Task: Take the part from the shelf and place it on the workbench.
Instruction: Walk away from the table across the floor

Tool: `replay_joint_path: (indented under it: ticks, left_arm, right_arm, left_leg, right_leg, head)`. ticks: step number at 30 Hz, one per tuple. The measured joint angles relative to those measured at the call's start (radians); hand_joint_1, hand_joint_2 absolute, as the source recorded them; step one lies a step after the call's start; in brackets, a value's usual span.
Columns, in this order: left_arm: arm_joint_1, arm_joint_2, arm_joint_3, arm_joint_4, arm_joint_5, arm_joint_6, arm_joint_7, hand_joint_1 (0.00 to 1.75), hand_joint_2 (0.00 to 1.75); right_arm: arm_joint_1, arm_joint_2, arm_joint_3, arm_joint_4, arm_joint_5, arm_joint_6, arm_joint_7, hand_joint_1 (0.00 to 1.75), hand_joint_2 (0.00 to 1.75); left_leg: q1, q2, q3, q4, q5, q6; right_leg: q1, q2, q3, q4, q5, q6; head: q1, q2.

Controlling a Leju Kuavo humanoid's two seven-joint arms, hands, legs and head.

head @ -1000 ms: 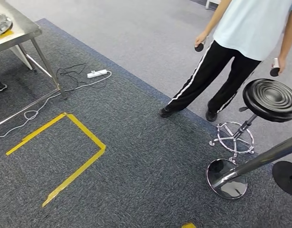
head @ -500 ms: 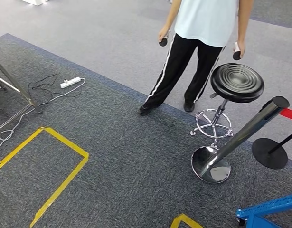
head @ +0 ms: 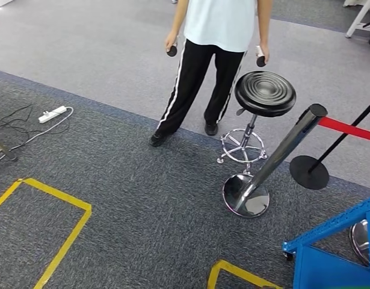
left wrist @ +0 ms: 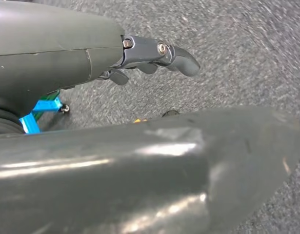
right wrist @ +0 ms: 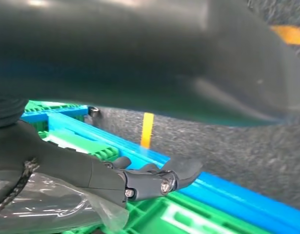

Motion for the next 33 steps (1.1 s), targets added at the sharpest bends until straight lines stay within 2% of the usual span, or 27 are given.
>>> replay_joint_path:
  ticks: [1,3,4,5,7,9,10,11,12,13,14,15,16,18,19,20,21,22,23,24,25,27,28,29,30,31,33]
  left_arm:
    - [-0.002,0.000,0.000,0.000,-0.001,0.000,-0.001,0.00,0.00]
    - [-0.004,0.000,0.000,0.000,-0.003,-0.002,-0.003,0.00,0.00]
    - [-0.004,0.000,0.001,0.000,-0.004,-0.002,-0.004,0.00,0.00]
    - [-0.005,0.000,0.001,0.000,-0.004,-0.003,-0.005,0.00,0.00]
    - [-0.006,0.000,0.001,0.000,-0.005,-0.003,-0.005,0.00,0.00]
    - [-0.007,0.001,0.001,0.000,-0.005,-0.003,-0.006,0.00,0.00]
    - [-0.007,0.001,0.001,0.000,-0.005,-0.003,-0.006,0.00,0.00]
    - [-0.007,0.001,0.001,0.001,-0.005,-0.003,-0.006,0.00,0.00]
    - [-0.006,0.001,0.001,0.002,-0.005,-0.003,-0.007,0.00,0.00]
    - [-0.006,0.001,0.002,0.002,-0.005,-0.003,-0.007,0.00,0.00]
    - [-0.005,0.002,0.002,0.003,-0.005,-0.003,-0.007,0.00,0.00]
    - [-0.005,0.002,0.003,0.004,-0.005,-0.003,-0.007,0.00,0.00]
    - [-0.005,0.002,0.003,0.004,-0.005,-0.003,-0.007,0.00,0.00]
    - [-0.005,0.002,0.004,0.005,-0.005,-0.003,-0.007,0.00,0.00]
    - [-0.006,0.001,0.004,0.006,-0.005,-0.004,-0.007,0.00,0.00]
    - [-0.007,0.001,0.004,0.007,-0.005,-0.004,-0.007,0.00,0.00]
    - [-0.007,0.001,0.005,0.008,-0.005,-0.004,-0.008,0.00,0.00]
    - [-0.009,0.001,0.005,0.008,-0.005,-0.004,-0.008,0.00,0.00]
    - [-0.010,0.001,0.006,0.009,-0.005,-0.005,-0.009,0.00,0.00]
    - [-0.012,0.001,0.007,0.009,-0.005,-0.006,-0.010,0.00,0.00]
    - [-0.012,0.001,0.008,0.009,-0.005,-0.008,-0.011,0.00,0.00]
    - [-0.013,0.001,0.009,0.010,-0.005,-0.010,-0.012,0.00,0.00]
    - [-0.013,0.001,0.010,0.011,-0.005,-0.010,-0.012,0.00,0.00]
    - [-0.013,0.001,0.011,0.012,-0.005,-0.011,-0.012,0.00,0.00]
    - [-0.014,0.001,0.011,0.013,-0.005,-0.011,-0.012,0.00,0.00]
    - [-0.015,0.001,0.012,0.014,-0.005,-0.011,-0.012,0.00,0.00]
    - [-0.016,0.001,0.013,0.014,-0.006,-0.011,-0.012,0.00,0.00]
  right_arm:
    - [0.001,0.000,-0.002,0.000,0.001,0.000,0.000,0.00,0.00]
    - [-0.002,0.000,-0.003,0.000,0.004,0.000,-0.001,0.00,0.00]
    - [-0.004,0.000,-0.004,0.000,0.005,0.000,-0.001,0.00,0.00]
    - [-0.005,0.000,-0.004,0.000,0.006,0.000,-0.001,0.00,0.00]
    - [-0.003,0.000,-0.004,0.000,0.006,-0.001,-0.001,0.00,0.00]
    - [0.000,-0.001,-0.006,0.000,0.007,-0.001,0.000,0.00,0.00]
    - [-0.001,-0.001,-0.006,0.000,0.007,-0.001,0.001,0.00,0.00]
    - [-0.002,-0.001,-0.007,0.000,0.007,-0.001,0.001,0.00,0.00]
    - [-0.003,-0.001,-0.007,0.000,0.007,-0.001,0.001,0.00,0.00]
    - [-0.003,-0.001,-0.007,0.000,0.007,-0.001,0.001,0.00,0.00]
    - [-0.003,-0.001,-0.008,0.000,0.007,-0.001,0.001,0.00,0.00]
    - [-0.002,-0.001,-0.008,0.000,0.007,-0.001,0.001,0.00,0.00]
    - [-0.002,-0.001,-0.008,0.000,0.007,-0.001,0.001,0.00,0.00]
    - [-0.003,0.000,-0.008,0.000,0.007,0.000,0.001,0.00,0.00]
    - [-0.005,0.000,-0.008,0.000,0.008,0.000,0.001,0.00,0.00]
    - [-0.006,0.000,-0.008,0.000,0.008,0.000,0.001,0.00,0.00]
    - [-0.006,0.000,-0.008,0.000,0.009,0.000,0.001,0.00,0.00]
    - [-0.005,0.000,-0.008,0.000,0.009,0.000,0.001,0.00,0.00]
    - [-0.003,0.000,-0.009,0.000,0.009,0.000,0.001,0.00,0.00]
    - [-0.002,0.000,-0.010,0.000,0.009,0.000,0.001,0.00,0.00]
    - [-0.003,0.000,-0.010,0.000,0.009,0.001,0.001,0.00,0.00]
    - [-0.006,0.000,-0.010,0.000,0.009,0.003,0.001,0.00,0.00]
    - [-0.007,0.000,-0.010,0.000,0.009,0.005,0.001,0.00,0.00]
    - [-0.006,0.000,-0.010,0.000,0.009,0.006,0.001,0.00,0.00]
    - [-0.004,0.001,-0.011,0.000,0.009,0.007,0.001,0.00,0.00]
    - [-0.002,0.001,-0.011,0.000,0.009,0.008,0.001,0.00,0.00]
    - [-0.003,0.001,-0.011,0.000,0.010,0.009,0.002,0.00,0.00]
  left_leg:
    - [0.000,0.011,0.002,0.000,-0.001,-0.002]
    - [-0.003,0.028,0.006,0.002,-0.006,-0.009]
    - [-0.005,0.035,0.008,0.003,-0.008,-0.014]
    - [-0.008,0.042,0.010,0.005,-0.009,-0.020]
    - [-0.007,0.053,0.013,0.005,-0.011,-0.030]
    - [-0.003,0.028,0.007,0.031,-0.035,-0.041]
    - [-0.001,0.005,-0.010,0.074,-0.065,-0.046]
    - [0.001,-0.019,-0.036,0.138,-0.102,-0.048]
    - [0.001,-0.033,-0.068,0.211,-0.136,-0.049]
    - [0.001,-0.038,-0.096,0.273,-0.158,-0.049]
    - [0.001,-0.039,-0.112,0.304,-0.159,-0.047]
    - [0.001,-0.040,-0.110,0.296,-0.140,-0.045]
    - [0.001,-0.044,-0.092,0.250,-0.104,-0.042]
    - [0.002,-0.079,-0.037,0.118,-0.029,-0.034]
    - [0.003,-0.097,-0.018,0.068,-0.012,-0.031]
    - [0.003,-0.111,-0.010,0.041,-0.007,-0.030]
    - [0.002,-0.115,-0.009,0.034,-0.010,-0.028]
    - [0.002,-0.107,-0.009,0.029,-0.010,-0.025]
    - [0.001,-0.098,-0.009,0.025,-0.006,-0.020]
    - [0.002,-0.089,-0.008,0.021,-0.003,-0.014]
    - [0.003,-0.077,-0.008,0.017,0.000,-0.008]
    - [0.002,-0.051,-0.011,0.016,0.001,-0.002]
    - [0.000,-0.036,-0.012,0.016,0.001,-0.001]
    - [-0.001,-0.024,-0.013,0.016,0.000,-0.001]
    - [-0.001,-0.013,-0.014,0.016,0.000,-0.001]
    - [-0.001,-0.002,-0.013,0.016,0.000,-0.002]
    - [-0.003,0.015,-0.009,0.017,-0.003,-0.007]
  right_leg:
    - [-0.001,-0.008,0.033,-0.058,0.033,0.000]
    - [0.001,-0.044,0.115,-0.203,0.087,-0.005]
    - [0.003,-0.055,0.142,-0.248,0.101,-0.011]
    - [0.005,-0.059,0.153,-0.267,0.105,-0.016]
    - [0.007,-0.043,0.149,-0.267,0.108,-0.028]
    - [0.005,-0.027,0.148,-0.272,0.113,-0.042]
    - [0.003,-0.019,0.150,-0.274,0.117,-0.048]
    - [0.003,-0.010,0.150,-0.274,0.119,-0.052]
    - [0.004,0.000,0.149,-0.274,0.120,-0.054]
    - [0.005,0.011,0.148,-0.274,0.121,-0.055]
    - [0.007,0.022,0.148,-0.273,0.121,-0.055]
    - [0.008,0.034,0.148,-0.272,0.121,-0.055]
    - [0.008,0.046,0.149,-0.270,0.121,-0.055]
    - [0.010,0.070,0.146,-0.263,0.119,-0.053]
    - [0.010,0.080,0.141,-0.258,0.119,-0.049]
    - [0.009,0.089,0.135,-0.254,0.120,-0.044]
    - [0.008,0.097,0.127,-0.252,0.121,-0.038]
    - [0.006,0.105,0.119,-0.252,0.124,-0.031]
    - [0.004,0.102,0.113,-0.250,0.122,-0.025]
    - [0.004,0.087,0.103,-0.236,0.111,-0.021]
    - [0.005,0.065,0.084,-0.201,0.089,-0.018]
    - [0.005,0.021,0.024,-0.076,0.022,-0.013]
    - [0.004,0.011,-0.007,-0.010,-0.005,-0.010]
    - [0.003,0.007,-0.024,0.030,-0.015,-0.007]
    - [0.002,0.003,-0.023,0.034,-0.007,-0.005]
    - [0.002,-0.001,0.001,-0.004,0.018,-0.005]
    - [0.004,-0.033,0.083,-0.147,0.076,-0.009]
  head:
    - [0.000,0.000]
    - [0.000,0.000]
    - [-0.002,0.000]
    - [-0.003,0.000]
    - [-0.005,0.000]
    - [-0.007,0.000]
    - [-0.009,0.000]
    - [-0.011,0.000]
    - [-0.012,0.000]
    - [-0.012,0.000]
    - [-0.012,0.000]
    - [-0.011,0.000]
    - [-0.011,0.000]
    - [-0.011,0.000]
    - [-0.011,0.000]
    - [-0.011,0.000]
    - [-0.010,0.000]
    - [-0.010,0.000]
    - [-0.010,0.000]
    - [-0.008,0.000]
    - [-0.005,0.000]
    - [0.000,0.000]
    - [0.001,0.000]
    - [0.000,0.000]
    - [0.001,0.000]
    - [0.001,0.000]
    - [0.001,0.000]
